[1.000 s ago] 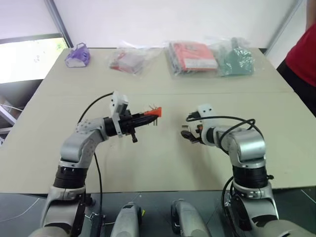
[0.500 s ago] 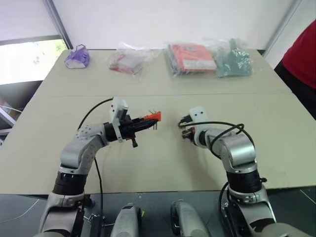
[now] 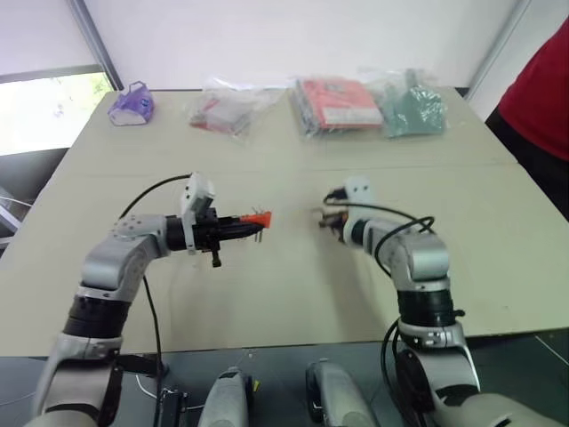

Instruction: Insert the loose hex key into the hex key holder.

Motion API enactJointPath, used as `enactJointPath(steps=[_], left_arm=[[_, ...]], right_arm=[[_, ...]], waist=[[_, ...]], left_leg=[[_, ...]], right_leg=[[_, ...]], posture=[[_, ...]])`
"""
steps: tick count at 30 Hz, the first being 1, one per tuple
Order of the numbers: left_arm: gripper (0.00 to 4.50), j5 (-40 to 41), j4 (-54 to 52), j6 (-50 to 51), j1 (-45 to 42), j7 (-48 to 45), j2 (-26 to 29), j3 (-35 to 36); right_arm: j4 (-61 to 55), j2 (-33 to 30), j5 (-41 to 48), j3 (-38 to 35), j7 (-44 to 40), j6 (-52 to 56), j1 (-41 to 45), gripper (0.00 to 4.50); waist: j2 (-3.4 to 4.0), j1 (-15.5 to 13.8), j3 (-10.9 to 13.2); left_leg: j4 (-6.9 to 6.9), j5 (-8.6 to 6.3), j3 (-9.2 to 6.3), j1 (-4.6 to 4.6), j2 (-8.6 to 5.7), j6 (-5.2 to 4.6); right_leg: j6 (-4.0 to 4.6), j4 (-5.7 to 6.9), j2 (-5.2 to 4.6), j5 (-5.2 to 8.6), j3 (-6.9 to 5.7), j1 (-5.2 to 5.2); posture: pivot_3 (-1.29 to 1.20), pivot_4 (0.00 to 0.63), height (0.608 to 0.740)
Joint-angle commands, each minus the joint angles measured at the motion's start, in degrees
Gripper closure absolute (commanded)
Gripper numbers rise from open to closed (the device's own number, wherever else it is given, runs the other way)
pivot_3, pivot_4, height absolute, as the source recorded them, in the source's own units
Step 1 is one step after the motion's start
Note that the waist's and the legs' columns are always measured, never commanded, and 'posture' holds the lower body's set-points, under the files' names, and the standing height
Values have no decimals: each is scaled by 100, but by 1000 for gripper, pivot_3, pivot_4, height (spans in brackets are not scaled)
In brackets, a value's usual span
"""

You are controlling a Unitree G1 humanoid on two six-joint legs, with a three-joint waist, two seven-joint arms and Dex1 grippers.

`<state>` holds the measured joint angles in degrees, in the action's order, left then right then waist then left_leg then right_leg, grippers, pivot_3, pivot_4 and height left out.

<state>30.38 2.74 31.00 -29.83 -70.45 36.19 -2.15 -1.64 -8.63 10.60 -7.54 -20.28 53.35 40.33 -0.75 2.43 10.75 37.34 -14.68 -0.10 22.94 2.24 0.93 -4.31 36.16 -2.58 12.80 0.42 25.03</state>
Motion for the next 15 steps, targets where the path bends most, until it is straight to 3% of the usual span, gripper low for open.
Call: enactJointPath(steps=[1,8,15], left_arm=[[4500,-39,582,-16,-623,-336,-62,-105],[4500,-359,1971,-514,-1876,-670,-549,-192],[4500,-403,2405,-576,-2493,-895,-891,-88]], right_arm=[[-555,159,955,-560,-512,-916,554,4462],[-949,627,2137,-758,-535,-1112,704,4462],[-1098,751,2616,-588,-347,-1143,625,4462]], waist=[[-1,-26,0],[-1,-91,0],[-1,-137,0]], left_leg=[[-4,0,-2,12,1,0],[-17,0,-6,51,2,-1],[-14,0,-10,47,0,-1]], right_leg=[[-3,4,2,0,-1,14],[-5,-3,-2,2,-15,46],[-4,4,0,2,-13,46]], posture=[[0,150,740],[0,150,740],[0,150,740]])
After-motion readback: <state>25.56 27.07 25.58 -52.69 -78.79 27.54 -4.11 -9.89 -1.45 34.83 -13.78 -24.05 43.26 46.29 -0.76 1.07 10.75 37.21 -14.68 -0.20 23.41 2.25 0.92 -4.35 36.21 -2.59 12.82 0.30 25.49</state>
